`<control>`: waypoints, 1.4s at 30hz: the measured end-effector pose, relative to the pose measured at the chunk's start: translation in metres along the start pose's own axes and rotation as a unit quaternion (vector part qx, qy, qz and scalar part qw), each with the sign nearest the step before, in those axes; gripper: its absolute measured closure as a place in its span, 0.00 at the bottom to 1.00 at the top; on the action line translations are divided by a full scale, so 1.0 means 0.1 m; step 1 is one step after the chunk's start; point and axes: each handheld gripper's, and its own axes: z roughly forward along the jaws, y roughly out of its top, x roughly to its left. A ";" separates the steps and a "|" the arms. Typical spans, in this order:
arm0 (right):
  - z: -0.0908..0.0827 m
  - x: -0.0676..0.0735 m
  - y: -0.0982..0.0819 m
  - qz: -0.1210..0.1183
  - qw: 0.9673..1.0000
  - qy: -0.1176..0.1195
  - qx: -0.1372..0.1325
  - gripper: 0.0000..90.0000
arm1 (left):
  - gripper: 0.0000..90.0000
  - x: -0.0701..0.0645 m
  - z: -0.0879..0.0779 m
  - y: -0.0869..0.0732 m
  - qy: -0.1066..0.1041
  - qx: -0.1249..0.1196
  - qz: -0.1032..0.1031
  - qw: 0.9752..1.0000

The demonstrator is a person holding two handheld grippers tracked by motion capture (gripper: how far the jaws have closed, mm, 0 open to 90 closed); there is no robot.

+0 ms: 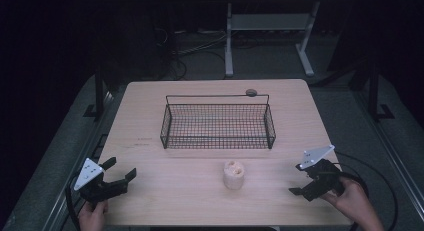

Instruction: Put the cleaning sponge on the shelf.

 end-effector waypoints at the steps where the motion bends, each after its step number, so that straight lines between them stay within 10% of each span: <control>1: 0.00 0.00 0.01 -0.002 1.000 0.000 0.001 0.19 | 0.15 0.00 0.00 0.00 0.000 0.000 -0.002 1.000; 42: 0.27 0.23 0.86 -0.092 0.993 0.063 0.048 0.19 | 0.15 0.03 -0.05 0.00 0.002 -0.010 -0.008 1.000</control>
